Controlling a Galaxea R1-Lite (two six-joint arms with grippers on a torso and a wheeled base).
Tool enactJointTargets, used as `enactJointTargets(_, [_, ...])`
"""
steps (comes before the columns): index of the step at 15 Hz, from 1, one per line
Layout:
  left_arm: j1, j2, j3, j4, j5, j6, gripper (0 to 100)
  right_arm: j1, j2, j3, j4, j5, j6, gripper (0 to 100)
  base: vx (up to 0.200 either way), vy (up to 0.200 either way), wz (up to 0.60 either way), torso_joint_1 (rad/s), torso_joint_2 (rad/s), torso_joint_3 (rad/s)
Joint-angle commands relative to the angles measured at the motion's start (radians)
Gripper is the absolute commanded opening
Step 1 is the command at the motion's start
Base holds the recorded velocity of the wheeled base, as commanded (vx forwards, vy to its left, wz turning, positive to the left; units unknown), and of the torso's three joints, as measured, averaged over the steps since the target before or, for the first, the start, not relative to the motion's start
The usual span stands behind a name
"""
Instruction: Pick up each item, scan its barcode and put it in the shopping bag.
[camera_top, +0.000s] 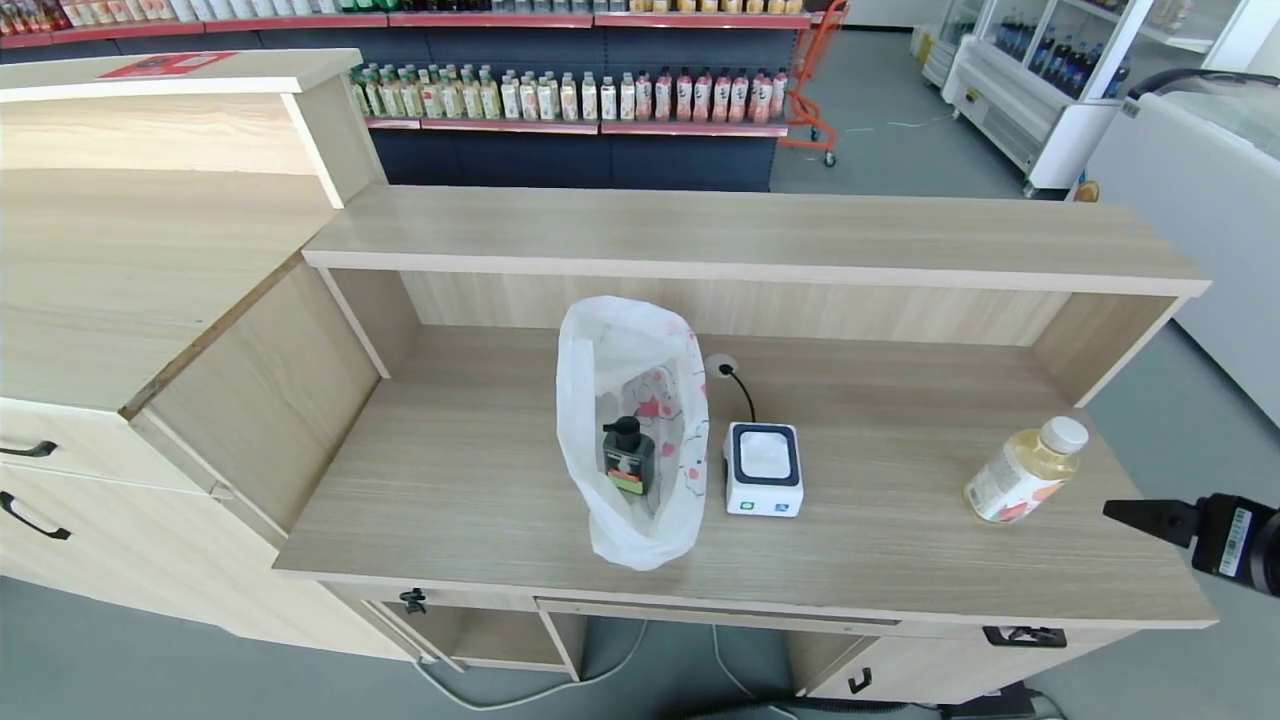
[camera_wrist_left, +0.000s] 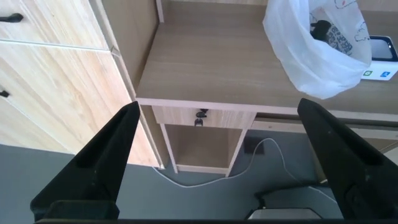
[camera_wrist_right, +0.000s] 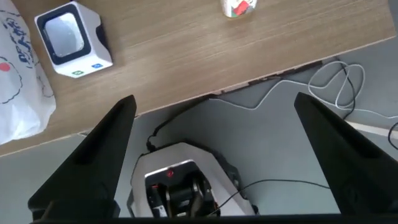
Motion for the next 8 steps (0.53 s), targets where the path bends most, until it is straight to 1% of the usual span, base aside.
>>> enactJointTargets(1, [0.001,0.000,0.000,0.000,0.000,0.000,100,0.003,0.036,-0.015,-0.012,0.028,0.011,100,0.000,-0.200,0.00,0.002,0.00,0.002])
enactJointTargets(2, [0.001,0.000,0.000,0.000,0.000,0.000,100,0.003,0.039,-0.020,-0.029,0.071,0.019,100,0.000,-0.200,0.00,-0.002,0.00,0.002])
enactJointTargets(3, [0.001,0.000,0.000,0.000,0.000,0.000,100,0.003,0.055,-0.020,-0.040,0.091,0.019,100,0.000,-0.200,0.00,0.007,0.00,0.002])
enactJointTargets(6, [0.001,0.000,0.000,0.000,0.000,0.000,100,0.001,0.125,-0.015,-0.089,0.091,0.020,100,0.000,-0.200,0.00,0.004,0.00,-0.001])
enactJointTargets(7, [0.001,0.000,0.000,0.000,-0.002,0.000,100,0.001,0.162,-0.011,-0.127,0.095,0.026,100,0.000,-0.200,0.00,0.007,0.00,0.002])
enactJointTargets(8, [0.001,0.000,0.000,0.000,0.000,0.000,100,0.001,0.224,0.022,-0.223,0.129,0.060,100,0.000,-0.200,0.00,0.002,0.00,0.002])
